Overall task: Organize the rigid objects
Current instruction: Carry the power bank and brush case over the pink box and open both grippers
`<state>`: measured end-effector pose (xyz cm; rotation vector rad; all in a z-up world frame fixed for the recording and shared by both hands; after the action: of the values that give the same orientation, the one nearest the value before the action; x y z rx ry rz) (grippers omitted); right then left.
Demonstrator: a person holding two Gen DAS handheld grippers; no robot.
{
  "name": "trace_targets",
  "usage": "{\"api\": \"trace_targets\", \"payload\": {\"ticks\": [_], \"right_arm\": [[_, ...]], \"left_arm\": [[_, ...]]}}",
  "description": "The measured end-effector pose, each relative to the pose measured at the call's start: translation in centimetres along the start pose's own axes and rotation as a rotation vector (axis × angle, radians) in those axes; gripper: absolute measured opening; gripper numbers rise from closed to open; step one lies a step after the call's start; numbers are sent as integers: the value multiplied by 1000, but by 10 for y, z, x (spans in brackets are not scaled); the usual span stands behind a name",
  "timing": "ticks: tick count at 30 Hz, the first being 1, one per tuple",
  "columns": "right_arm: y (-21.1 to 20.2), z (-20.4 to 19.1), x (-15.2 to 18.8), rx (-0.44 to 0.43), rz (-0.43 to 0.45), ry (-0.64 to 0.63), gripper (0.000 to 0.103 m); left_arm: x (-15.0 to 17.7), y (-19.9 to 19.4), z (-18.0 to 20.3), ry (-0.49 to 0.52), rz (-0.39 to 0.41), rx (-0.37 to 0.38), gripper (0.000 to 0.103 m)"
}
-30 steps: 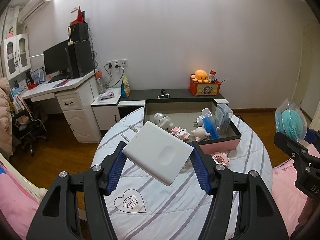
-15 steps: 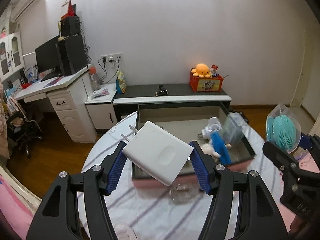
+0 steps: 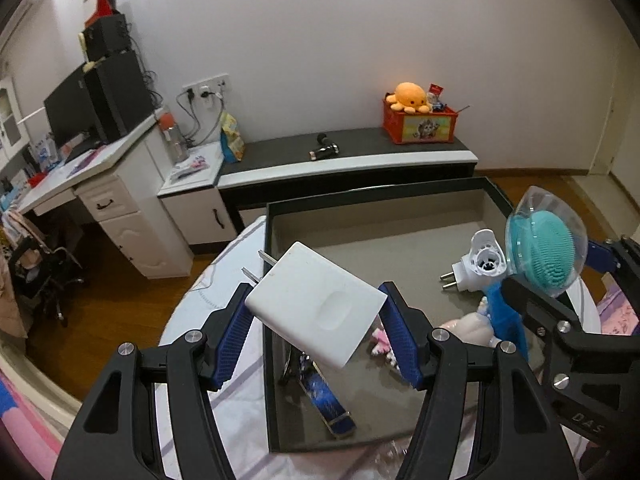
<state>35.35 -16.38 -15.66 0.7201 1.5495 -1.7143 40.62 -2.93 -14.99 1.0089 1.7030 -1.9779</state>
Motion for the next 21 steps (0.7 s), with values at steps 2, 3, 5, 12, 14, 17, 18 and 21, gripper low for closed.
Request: {"api": "trace_targets", "payload": {"ticks": [2, 3, 5, 12, 14, 17, 18, 21], "right_arm": [[7, -4, -1, -6, -12, -11, 72], [10, -5, 0, -7, -18, -17, 72], [15, -7, 0, -5, -31, -25, 72], [24, -10, -1, -22, -49, -32, 72], [24, -10, -1, -28, -45, -27, 72], [24, -8, -2, -25, -40, -15, 72], [22, -7, -3, -7, -28, -15, 74], [17, -1, -7, 46, 11, -7, 83]], "left_arm": [[-4, 8, -3, 4, -7, 18, 64], [-6, 11, -4, 6, -11, 22, 64], [-9, 17, -5, 12, -13, 21, 64], [-8, 29, 2, 39, -37, 34, 64], [-8, 30, 3, 40, -38, 39, 65], [-10, 28, 2, 20, -25, 94, 70], [-11, 26, 0, 11, -16, 90, 79], [-13, 20, -9, -6, 34, 35, 96]]}}
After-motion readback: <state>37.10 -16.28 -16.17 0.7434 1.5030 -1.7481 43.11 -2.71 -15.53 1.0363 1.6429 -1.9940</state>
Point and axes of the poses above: each gripper's, at about its wrist camera, not at the fingertips, and y roughly the way its jaws point, z to its right, x to its underside, the point moved 5 cm from there along y, roughly the way its jaws point, and after that the axes turned 10 degrees about x, right-handed, at the moved point
